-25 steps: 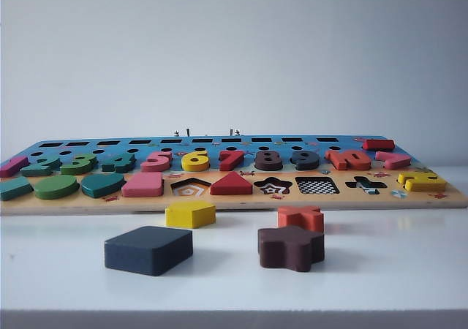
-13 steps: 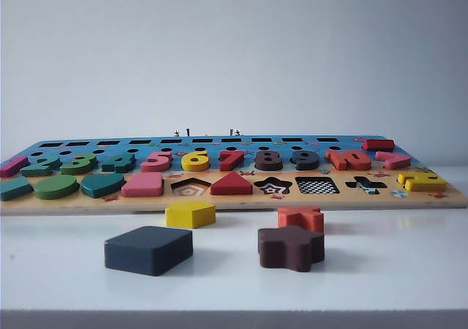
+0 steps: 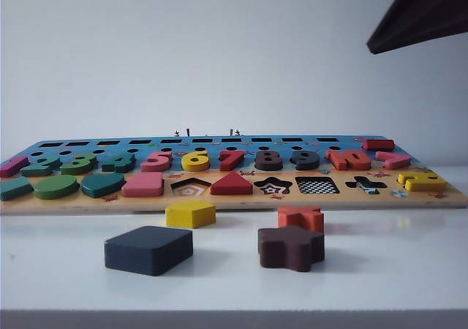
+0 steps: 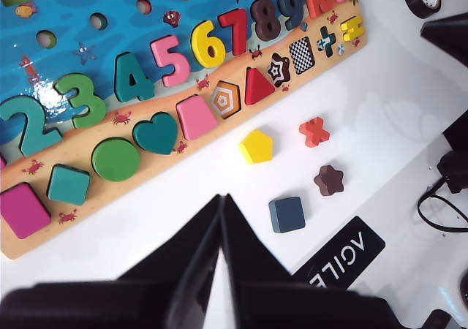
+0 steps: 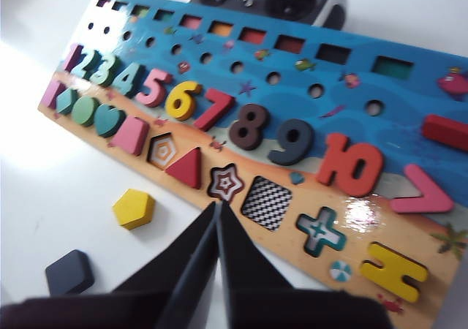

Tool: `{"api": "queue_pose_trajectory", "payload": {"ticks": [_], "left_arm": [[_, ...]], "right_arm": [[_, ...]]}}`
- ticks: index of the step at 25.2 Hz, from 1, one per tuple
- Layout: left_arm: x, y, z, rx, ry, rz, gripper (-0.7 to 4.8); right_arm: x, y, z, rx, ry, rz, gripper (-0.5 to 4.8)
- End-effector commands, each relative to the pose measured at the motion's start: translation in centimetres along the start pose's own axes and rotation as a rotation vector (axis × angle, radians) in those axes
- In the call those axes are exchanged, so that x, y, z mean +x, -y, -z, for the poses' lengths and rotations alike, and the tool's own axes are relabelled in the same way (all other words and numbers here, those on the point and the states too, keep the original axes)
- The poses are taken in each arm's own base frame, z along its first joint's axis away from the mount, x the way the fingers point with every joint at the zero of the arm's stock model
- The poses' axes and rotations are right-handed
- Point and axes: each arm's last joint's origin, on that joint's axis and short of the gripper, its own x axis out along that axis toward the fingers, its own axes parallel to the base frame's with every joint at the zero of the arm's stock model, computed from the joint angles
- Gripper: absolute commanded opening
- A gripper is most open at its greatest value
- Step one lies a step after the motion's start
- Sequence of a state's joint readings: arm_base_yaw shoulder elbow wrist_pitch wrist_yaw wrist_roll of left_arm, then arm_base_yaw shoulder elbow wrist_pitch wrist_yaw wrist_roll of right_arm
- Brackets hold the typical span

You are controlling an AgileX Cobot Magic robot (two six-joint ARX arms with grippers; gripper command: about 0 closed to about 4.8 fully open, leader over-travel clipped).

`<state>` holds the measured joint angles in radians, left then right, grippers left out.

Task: Insert the cube into the slot.

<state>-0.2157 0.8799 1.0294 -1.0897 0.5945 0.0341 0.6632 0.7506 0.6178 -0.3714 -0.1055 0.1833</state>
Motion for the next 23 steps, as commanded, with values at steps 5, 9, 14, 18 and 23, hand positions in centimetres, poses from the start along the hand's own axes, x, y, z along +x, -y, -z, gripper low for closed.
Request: {"api": "queue_pose_trajectory", "payload": {"ticks": [5, 9, 14, 18, 23], "left_arm": [[-0.1, 0.1, -0.4, 0.020, 0.032, 0.006, 0.17], [-0.1, 0.1, -0.5, 0.025, 0.039, 0.006, 0.17], [-0.1, 0.1, -0.5, 0.026, 0.040, 0.005, 0.17], [-0.1, 0.1, -0.5, 0.027, 0.041, 0.005, 0.17], [-0.1, 0.1, -0.5, 0.027, 0.041, 0.005, 0.17]], "right_arm": [[0.9, -2.4, -2.2, -0.091, -0.128, -0.122, 0.57], [1.0, -3.9, -2.7, -0.172, -0.248, -0.219, 2.01], [1.4, -5.6, -2.6, -0.286, -0.370, -0.277, 3.61], [1.9, -6.8, -1.9, -0.321, -0.448, -0.315, 4.40], [3.1, -8.4, -0.8, -0.393, -0.516, -0.297, 4.46]]}}
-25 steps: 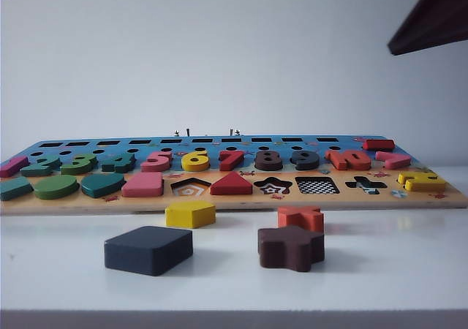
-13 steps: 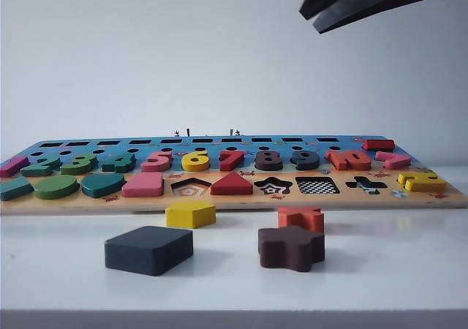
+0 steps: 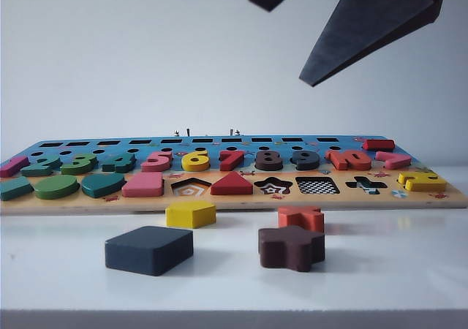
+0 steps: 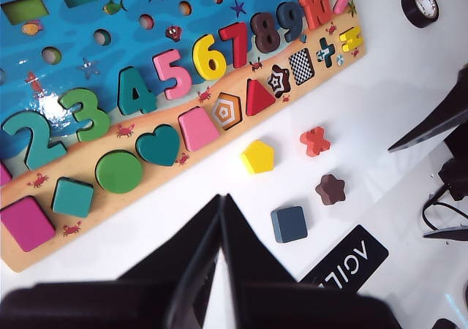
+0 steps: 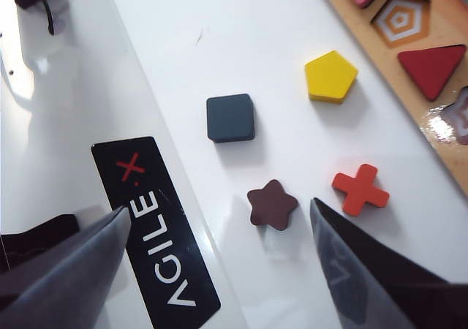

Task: Insert the cube into the slot.

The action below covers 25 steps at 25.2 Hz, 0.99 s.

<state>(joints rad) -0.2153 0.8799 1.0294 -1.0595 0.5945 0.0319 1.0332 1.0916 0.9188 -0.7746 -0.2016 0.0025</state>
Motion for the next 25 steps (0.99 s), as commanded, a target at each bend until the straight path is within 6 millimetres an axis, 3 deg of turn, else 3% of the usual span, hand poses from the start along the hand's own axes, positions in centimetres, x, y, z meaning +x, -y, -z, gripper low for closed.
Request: {"api": "queue_pose_trajectory", "payload": {"ticks": [1, 7, 25], "left_arm": [[-0.1, 0.1, -0.2, 0.013, 0.017, 0.006, 0.17], [-0.1, 0.1, -0.3, 0.017, 0.018, 0.006, 0.17], [-0.1, 0.1, -0.3, 0.017, 0.018, 0.005, 0.17]], "right_arm": [[1.0, -0.5, -0.3, -0.034, -0.027, 0.047, 4.46], [2.1, -0.8, -0.8, -0.061, -0.015, 0.104, 4.40], [6.2, -1.9, -2.0, -0.168, -0.021, 0.015, 4.26]]}}
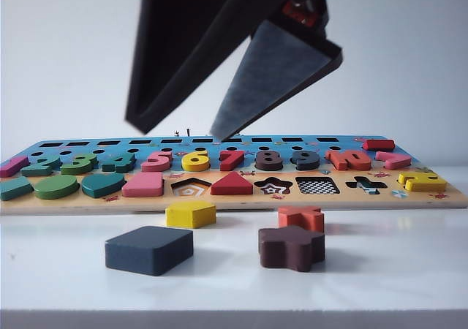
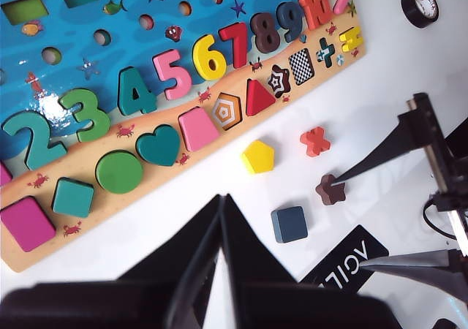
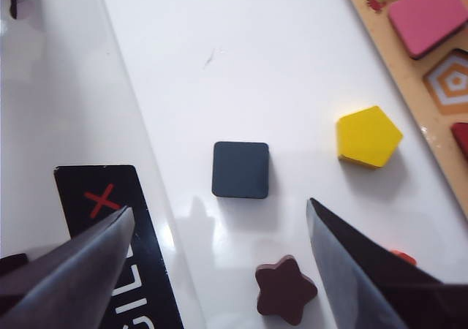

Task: Insert the cube into the slot.

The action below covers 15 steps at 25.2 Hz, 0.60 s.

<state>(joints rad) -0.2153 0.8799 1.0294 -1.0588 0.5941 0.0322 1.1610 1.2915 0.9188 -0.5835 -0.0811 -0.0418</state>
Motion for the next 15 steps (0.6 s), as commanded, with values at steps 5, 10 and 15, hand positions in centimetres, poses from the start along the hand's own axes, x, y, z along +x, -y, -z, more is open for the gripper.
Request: {"api": "queue_pose_trajectory", "payload": {"ticks": [5, 10, 15], "left_arm": [[-0.1, 0.1, -0.2, 0.016, 0.017, 0.003, 0.17], [-0.1, 0.1, -0.2, 0.016, 0.017, 0.003, 0.17], [-0.1, 0.1, -0.2, 0.016, 0.017, 0.003, 0.17]], "right_arm": [[1.7, -0.2, -0.6, -0.024, 0.007, -0.028, 4.15], [2.8, -0.1, -0.6, -0.012, -0.009, -0.008, 3.94], [3.5, 0.1, -0.6, 0.037, -0.024, 0.035, 3.94]]}}
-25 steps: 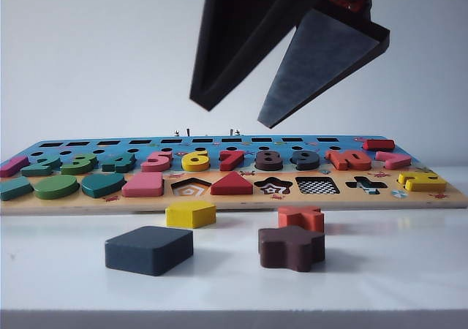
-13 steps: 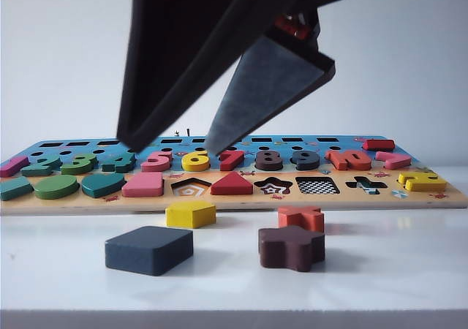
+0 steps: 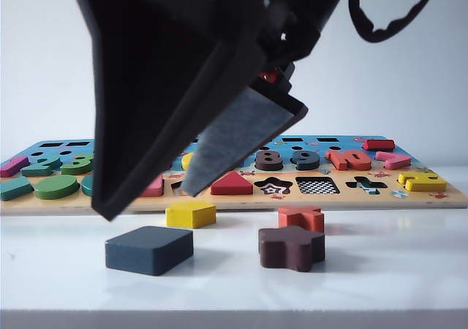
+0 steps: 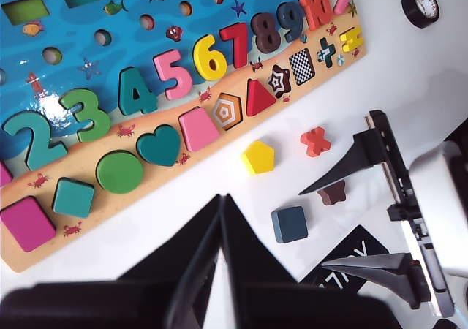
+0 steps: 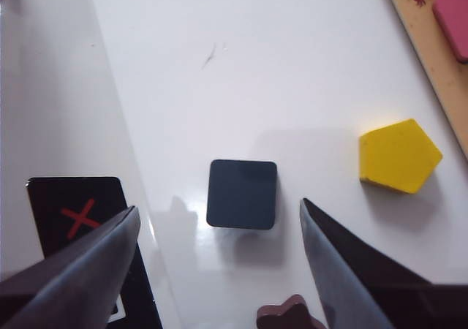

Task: Insert the cube into the slot.

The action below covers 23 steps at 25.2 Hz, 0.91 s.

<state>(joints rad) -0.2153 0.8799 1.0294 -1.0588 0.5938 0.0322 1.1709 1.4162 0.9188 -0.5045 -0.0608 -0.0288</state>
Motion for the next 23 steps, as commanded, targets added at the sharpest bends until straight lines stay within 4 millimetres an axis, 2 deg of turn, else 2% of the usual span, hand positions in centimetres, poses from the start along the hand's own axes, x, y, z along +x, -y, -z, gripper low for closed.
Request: {"api": "queue_pose_trajectory", "payload": {"ticks": [1, 15, 18, 23], "left_arm": [[-0.1, 0.1, -0.2, 0.016, 0.017, 0.003, 0.17], [-0.1, 0.1, -0.2, 0.016, 0.017, 0.004, 0.17], [-0.1, 0.1, -0.3, 0.016, 0.018, 0.004, 0.17], [-0.1, 0.1, -0.3, 0.016, 0.018, 0.004, 0.17]], "right_arm": [[0.1, 0.0, -0.3, 0.037, 0.024, 0.023, 3.94], [1.4, -0.2, -0.5, 0.053, 0.014, 0.032, 3.80], [1.7, -0.2, -0.4, 0.052, 0.003, 0.032, 3.57], [2.1, -0.1, -0.3, 0.047, -0.009, 0.033, 2.90]]}}
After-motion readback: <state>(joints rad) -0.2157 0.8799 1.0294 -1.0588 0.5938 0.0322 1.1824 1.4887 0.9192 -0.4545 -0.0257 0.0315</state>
